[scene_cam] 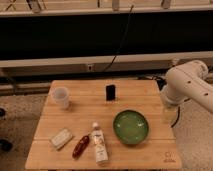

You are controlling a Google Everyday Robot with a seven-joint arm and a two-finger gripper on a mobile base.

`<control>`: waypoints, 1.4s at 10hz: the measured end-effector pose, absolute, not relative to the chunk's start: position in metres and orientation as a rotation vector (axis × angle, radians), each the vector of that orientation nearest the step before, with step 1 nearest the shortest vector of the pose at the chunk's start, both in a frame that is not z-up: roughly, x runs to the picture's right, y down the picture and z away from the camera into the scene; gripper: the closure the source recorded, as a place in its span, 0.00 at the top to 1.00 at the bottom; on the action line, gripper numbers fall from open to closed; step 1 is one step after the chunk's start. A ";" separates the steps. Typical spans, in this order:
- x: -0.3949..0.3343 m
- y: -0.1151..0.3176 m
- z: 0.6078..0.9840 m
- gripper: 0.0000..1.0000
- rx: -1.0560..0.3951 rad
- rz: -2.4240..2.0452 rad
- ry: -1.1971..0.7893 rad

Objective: Knock the eraser over

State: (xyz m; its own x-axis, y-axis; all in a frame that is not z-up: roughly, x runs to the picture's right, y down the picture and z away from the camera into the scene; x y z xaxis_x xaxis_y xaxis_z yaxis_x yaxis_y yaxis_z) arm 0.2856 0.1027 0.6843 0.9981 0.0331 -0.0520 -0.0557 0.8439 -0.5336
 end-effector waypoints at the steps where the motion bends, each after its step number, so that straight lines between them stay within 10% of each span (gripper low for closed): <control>1: 0.285 0.102 0.684 0.80 -0.564 0.047 0.041; 14: 0.249 0.039 0.765 0.80 -0.517 -0.005 0.060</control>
State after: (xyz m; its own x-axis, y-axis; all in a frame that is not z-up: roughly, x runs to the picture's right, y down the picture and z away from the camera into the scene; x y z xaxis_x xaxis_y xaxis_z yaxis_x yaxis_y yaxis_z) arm 0.2493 0.0391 0.7650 0.9983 -0.0197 -0.0557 -0.0104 0.8695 -0.4939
